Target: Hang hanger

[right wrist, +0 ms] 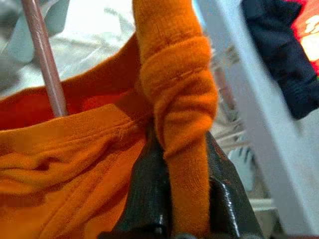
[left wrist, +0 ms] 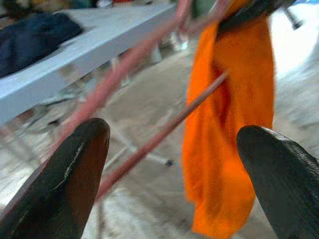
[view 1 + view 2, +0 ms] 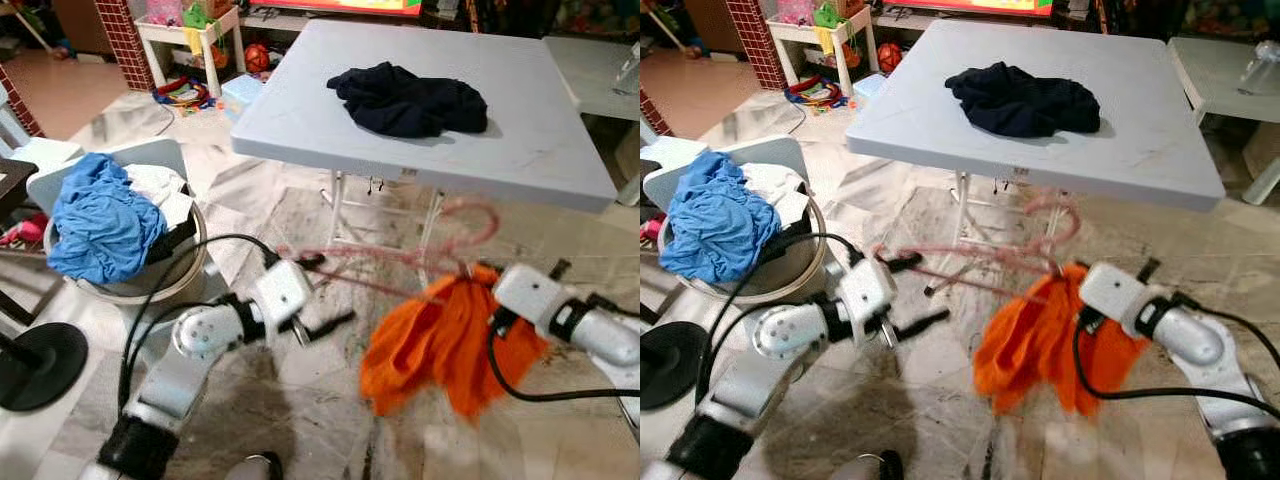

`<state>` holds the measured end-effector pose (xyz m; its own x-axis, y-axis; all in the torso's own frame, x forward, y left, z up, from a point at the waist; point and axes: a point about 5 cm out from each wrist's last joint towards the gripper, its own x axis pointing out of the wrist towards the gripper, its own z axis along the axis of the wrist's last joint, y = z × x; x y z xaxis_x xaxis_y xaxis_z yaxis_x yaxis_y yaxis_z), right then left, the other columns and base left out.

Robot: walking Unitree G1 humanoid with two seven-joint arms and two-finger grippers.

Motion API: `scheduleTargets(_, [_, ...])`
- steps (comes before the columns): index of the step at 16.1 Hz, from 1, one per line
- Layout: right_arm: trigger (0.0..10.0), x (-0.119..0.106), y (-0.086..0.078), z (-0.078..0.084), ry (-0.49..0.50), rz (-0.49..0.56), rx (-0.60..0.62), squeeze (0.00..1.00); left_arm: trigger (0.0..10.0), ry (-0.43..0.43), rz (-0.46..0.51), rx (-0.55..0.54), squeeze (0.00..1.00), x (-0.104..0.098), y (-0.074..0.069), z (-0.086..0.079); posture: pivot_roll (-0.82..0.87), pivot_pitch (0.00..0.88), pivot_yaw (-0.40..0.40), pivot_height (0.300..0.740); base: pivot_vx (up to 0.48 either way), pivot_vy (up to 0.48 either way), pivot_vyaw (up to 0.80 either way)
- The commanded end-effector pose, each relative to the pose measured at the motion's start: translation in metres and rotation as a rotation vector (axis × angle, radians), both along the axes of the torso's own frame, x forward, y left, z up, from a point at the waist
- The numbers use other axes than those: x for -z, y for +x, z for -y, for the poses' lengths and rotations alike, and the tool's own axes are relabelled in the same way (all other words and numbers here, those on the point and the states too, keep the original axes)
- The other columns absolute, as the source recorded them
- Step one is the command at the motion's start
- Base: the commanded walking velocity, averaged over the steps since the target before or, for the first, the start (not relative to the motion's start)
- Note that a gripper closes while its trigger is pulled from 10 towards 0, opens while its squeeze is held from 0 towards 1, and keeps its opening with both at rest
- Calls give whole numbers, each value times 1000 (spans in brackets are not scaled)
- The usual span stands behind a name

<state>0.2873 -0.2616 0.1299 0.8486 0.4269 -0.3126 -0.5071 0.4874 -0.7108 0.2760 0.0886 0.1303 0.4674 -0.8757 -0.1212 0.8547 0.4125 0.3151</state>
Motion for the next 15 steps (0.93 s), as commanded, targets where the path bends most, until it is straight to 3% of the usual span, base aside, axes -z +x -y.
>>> scheduleTargets(1, [10000, -3, 1, -1, -22, 2, -21, 0, 10000, -17, -6, 46, 1000, -7, -5, 7, -17, 90, -21, 740, 0, 0, 0])
scheduleTargets(3, [10000, -1, 0, -1, -45, -20, -46, 0, 10000, 5, 1, 75, 1000, -9, -7, 6, -11, 90, -24, 740, 0, 0, 0])
scheduleTargets(4, [10000, 1, -3, 1, -84, -34, -72, 0, 10000, 31, 1, 71, 875, -9, -3, -1, -10, 91, -24, 740, 0, 0, 0])
scheduleTargets(5, [10000, 0, -4, 2, -75, -38, -81, 0, 10000, 46, 4, 68, 482, -11, 0, -7, -10, 91, -24, 740, 0, 0, 0])
scheduleTargets(6, [10000, -2, -5, 2, -66, -37, -88, 0, 10000, 48, -3, 67, 0, -13, 2, -10, -11, 91, -22, 740, 0, 0, 0])
scheduleTargets(10, [10000, -10, -10, -5, -24, -15, -182, 0, 10000, 117, -84, 113, 0, -3, 7, -19, -19, 91, -22, 740, 0, 0, 0])
scheduleTargets(14, [10000, -15, -18, -15, 24, -27, -264, 0, 10000, 105, -132, 166, 0, 3, 14, -12, -38, 93, -17, 740, 0, 0, 0])
scheduleTargets(15, [10000, -15, -20, -16, 23, -28, -271, 0, 9608, 108, -134, 177, 0, 3, 14, -10, -42, 93, -14, 740, 0, 0, 0])
